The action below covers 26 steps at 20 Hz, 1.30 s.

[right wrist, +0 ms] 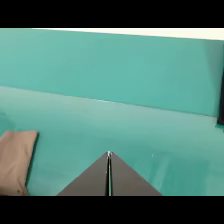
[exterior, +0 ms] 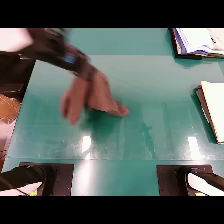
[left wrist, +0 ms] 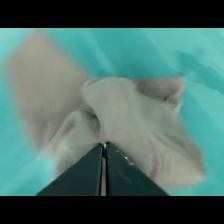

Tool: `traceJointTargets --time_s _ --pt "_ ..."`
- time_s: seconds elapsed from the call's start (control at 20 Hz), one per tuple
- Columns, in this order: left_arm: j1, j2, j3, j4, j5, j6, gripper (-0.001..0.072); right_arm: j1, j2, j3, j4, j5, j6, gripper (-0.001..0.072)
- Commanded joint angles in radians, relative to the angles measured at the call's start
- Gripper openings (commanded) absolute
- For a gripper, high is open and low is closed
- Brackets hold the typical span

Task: Fold the shirts.

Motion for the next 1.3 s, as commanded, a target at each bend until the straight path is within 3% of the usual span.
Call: traceJointTargets --time_s 0.0,0.05,0.2,0.45,0.6,1.2,1.25 --pt "-0.098 -0.165 0.011 -0.238 0.191 0.068 0.0394 0.001 -0.023 0.023 -0.001 0.027 0.0 0.0013" --pt "-0.092 -0.179 0.012 -0.279 0.239 0.067 0.0583 0.001 -0.023 0.01 -0.001 0.027 0.0 0.0013" --pt "0.016 -0.18 0.039 -0.241 0.241 0.063 0.058 0.001 -0.023 -0.02 -0.001 0.026 0.0 0.0013" --pt "0.398 -0.193 -0.054 -0.267 0.211 -0.037 0.058 0.001 -0.024 -0.054 0.0 0.028 0.0 0.0013" --pt "0.554 -0.255 -0.174 -0.341 0.216 -0.045 0.058 0.001 -0.023 -0.084 0.0 0.029 0.001 0.0013" --pt "0.592 -0.493 -0.277 -0.399 0.283 -0.075 0.0578 0.001 -0.023 -0.237 0.009 0.02 0.001 0.0013" --pt "0.592 -0.493 -0.277 -0.429 0.29 -0.074 0.0501 0.001 -0.027 -0.237 0.009 0.021 0.001 0.0013"
